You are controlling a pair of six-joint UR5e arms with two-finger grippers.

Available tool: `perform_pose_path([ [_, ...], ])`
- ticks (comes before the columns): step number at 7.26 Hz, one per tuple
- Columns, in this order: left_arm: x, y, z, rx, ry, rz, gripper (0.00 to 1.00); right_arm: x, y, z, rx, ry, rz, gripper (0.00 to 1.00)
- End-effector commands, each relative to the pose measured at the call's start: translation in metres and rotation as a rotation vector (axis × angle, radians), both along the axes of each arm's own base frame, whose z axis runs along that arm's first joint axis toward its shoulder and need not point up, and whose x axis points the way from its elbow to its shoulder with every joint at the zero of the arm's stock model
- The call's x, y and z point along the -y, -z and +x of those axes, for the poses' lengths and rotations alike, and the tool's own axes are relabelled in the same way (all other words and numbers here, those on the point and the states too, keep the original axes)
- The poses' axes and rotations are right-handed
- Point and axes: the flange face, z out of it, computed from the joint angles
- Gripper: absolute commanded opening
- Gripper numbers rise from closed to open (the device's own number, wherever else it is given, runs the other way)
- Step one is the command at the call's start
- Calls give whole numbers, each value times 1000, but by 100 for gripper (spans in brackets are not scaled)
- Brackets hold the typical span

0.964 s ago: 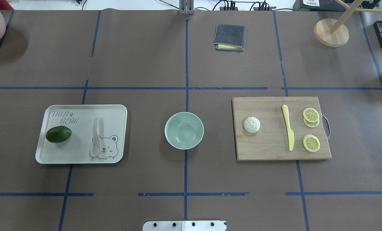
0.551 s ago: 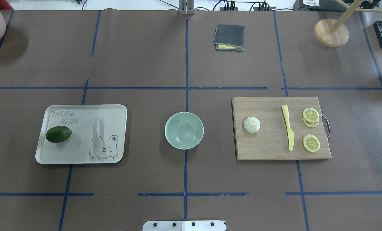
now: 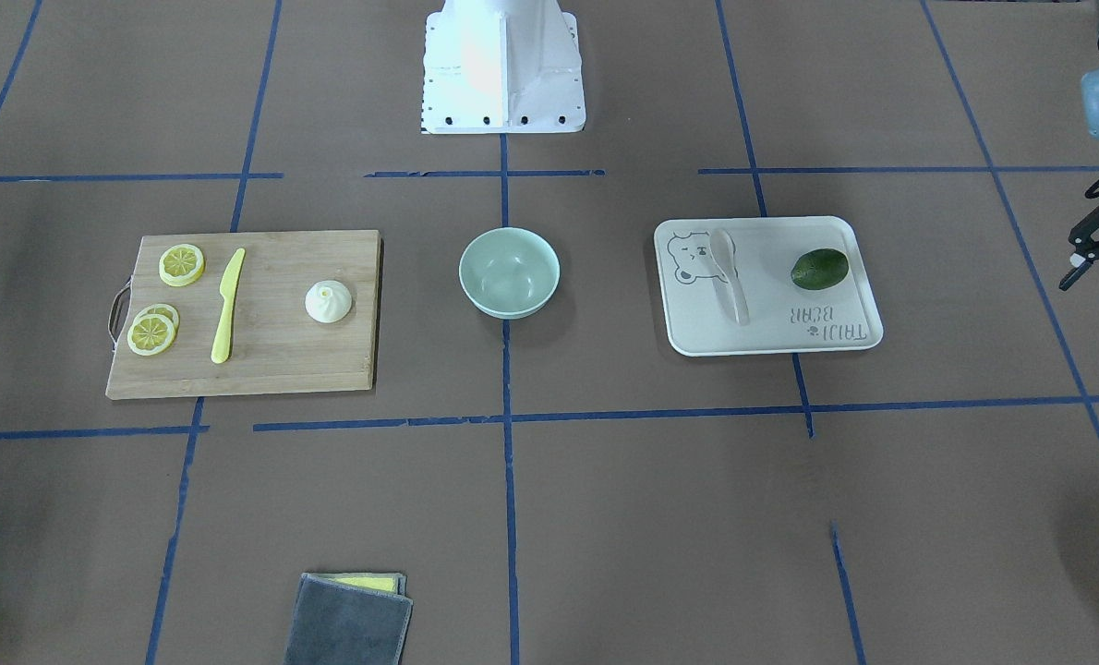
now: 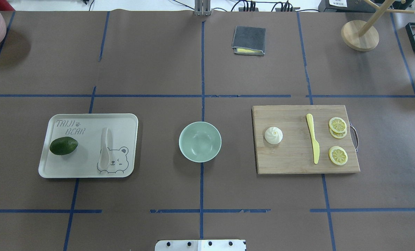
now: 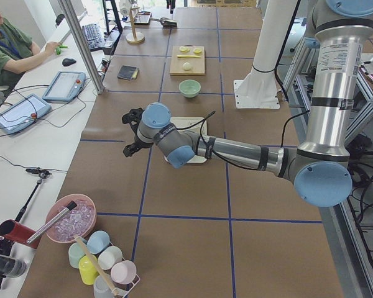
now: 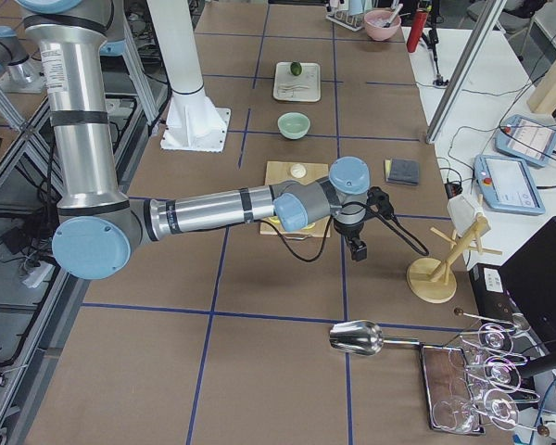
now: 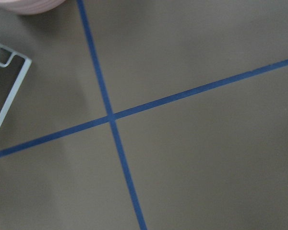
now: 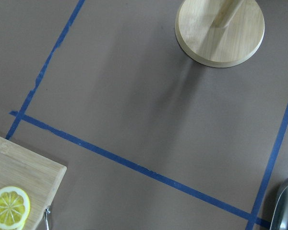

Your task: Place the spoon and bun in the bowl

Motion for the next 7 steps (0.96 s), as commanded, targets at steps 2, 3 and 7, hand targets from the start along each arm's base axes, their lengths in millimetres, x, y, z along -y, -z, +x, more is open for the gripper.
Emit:
perform_pose_path([
  [2,-13,56,26,-168,80,-125,100,1,4,1,15,-63,-59,100],
  [3,-24,77,58,-154,108,-88,100,1,9,0,30,-103,-97,100],
  [7,-97,39,212,-175,275,-467,100,0,16,1,40,-125,-108,100],
])
